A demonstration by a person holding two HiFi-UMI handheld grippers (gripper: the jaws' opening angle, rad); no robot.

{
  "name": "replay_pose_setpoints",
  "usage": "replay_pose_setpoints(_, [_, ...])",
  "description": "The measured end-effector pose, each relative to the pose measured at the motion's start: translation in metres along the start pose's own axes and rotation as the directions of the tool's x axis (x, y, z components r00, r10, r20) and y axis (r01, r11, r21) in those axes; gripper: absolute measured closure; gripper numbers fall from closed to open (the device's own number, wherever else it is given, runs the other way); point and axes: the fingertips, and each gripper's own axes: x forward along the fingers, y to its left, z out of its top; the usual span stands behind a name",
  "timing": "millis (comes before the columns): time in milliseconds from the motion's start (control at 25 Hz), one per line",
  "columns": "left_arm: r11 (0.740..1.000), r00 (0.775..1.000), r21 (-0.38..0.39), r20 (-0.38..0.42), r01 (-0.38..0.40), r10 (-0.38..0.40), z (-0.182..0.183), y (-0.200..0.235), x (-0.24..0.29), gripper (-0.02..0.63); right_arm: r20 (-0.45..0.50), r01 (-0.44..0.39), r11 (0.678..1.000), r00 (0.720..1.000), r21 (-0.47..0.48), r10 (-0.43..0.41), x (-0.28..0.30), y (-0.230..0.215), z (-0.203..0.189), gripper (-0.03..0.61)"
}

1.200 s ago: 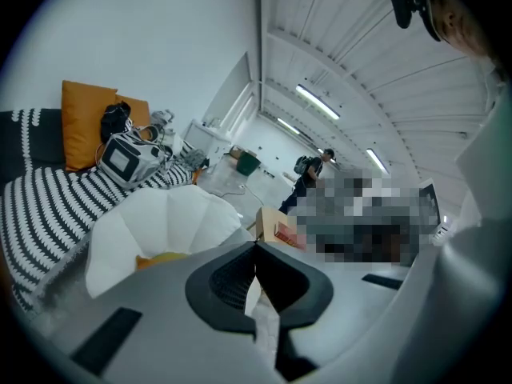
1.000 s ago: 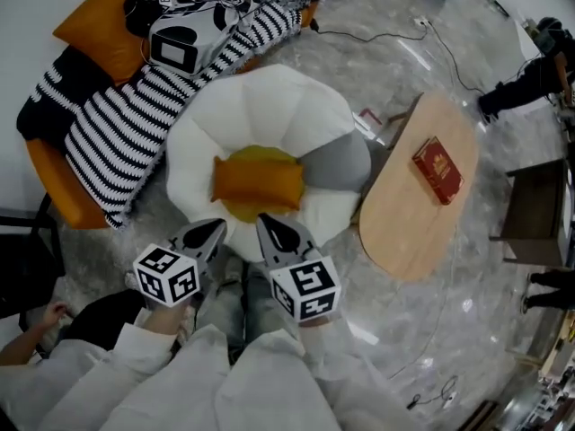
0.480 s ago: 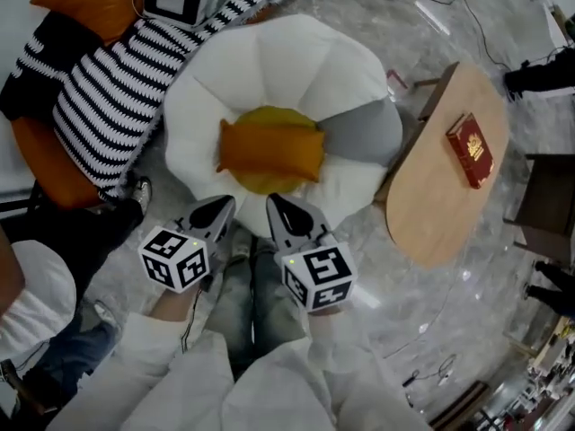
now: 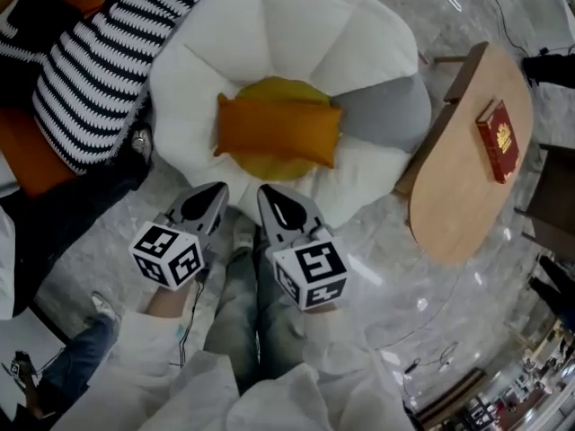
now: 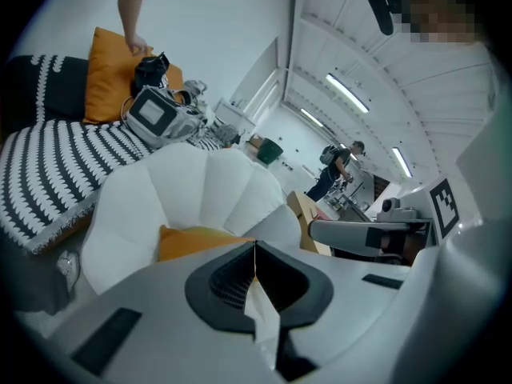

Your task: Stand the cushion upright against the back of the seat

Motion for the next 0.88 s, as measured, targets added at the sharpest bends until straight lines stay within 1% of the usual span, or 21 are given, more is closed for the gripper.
replay_pose_setpoints(280, [0.999,0.999,-0.006,-0.019,-0.049,0.049,-0.034,0.062,0.04,0.606,-0.031,-0.003,1.0,1.0,0.02,0.003,0.047,-0.024,-0.043,0.566])
replay_pose_setpoints(360, [0.998,0.997,-0.011,-0.024,-0.07,0.069,-0.042,0.074,0.05,0.606,-0.039,0.005,1.0,0.999,0.025,-0.004,0.061,-0.031,-0.054,0.566])
replay_pose_setpoints(520, [0.993,0.994,-0.045,-0.022,-0.107,0.107,-0.053,0.092,0.065,0.606,-0.064,0.029,0.998,0.998,0.058,-0.026,0.086,-0.042,-0.07,0.566])
replay_pose_setpoints(760, [0.99,0.99,-0.03,-0.046,-0.136,0.134,-0.075,0.125,0.087,0.606,-0.084,0.013,1.0,0.996,0.02,-0.011,0.131,-0.055,-0.083,0.566])
replay_pose_setpoints(880, [0.988,0.987,-0.028,-0.046,-0.153,0.152,-0.084,0.142,0.097,0.604,-0.111,0.015,1.0,0.994,0.0,-0.015,0.15,-0.064,-0.092,0.566])
